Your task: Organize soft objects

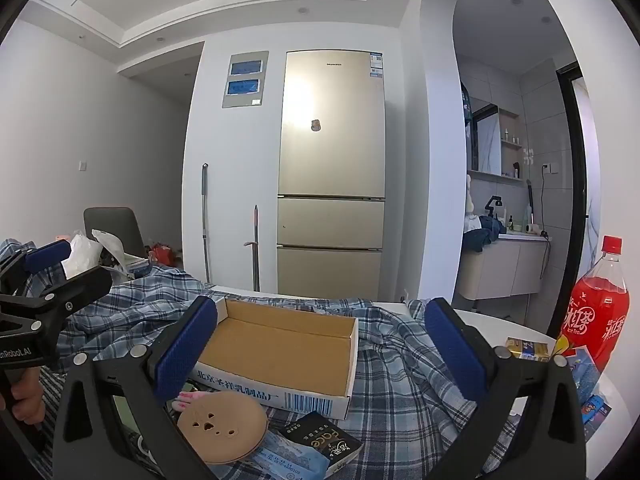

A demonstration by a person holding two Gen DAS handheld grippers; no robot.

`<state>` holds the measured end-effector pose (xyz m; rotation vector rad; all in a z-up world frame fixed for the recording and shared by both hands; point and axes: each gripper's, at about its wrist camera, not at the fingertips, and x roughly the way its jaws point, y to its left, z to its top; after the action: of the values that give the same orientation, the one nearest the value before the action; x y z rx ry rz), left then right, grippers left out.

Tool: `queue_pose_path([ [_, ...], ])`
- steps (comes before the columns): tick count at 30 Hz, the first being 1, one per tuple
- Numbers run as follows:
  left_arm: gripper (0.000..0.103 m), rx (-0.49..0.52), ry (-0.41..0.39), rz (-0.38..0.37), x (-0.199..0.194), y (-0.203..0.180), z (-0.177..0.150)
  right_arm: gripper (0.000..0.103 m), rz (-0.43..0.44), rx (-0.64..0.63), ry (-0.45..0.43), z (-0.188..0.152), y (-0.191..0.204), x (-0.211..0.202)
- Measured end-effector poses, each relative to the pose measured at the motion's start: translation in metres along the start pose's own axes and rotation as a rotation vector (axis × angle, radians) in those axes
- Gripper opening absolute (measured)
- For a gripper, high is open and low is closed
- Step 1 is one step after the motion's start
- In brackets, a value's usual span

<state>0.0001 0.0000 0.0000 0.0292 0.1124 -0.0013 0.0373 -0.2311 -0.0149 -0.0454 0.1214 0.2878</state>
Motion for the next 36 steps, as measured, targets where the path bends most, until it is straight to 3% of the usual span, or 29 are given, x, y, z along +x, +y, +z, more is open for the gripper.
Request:
queue_pose_path([
  [36,0.103,0.004,0.014,-0.002,0.0037,0.0037,-0.0038,0.103,0.001,-0.001,0.002,0.0004,-0.0004,-0.0001],
])
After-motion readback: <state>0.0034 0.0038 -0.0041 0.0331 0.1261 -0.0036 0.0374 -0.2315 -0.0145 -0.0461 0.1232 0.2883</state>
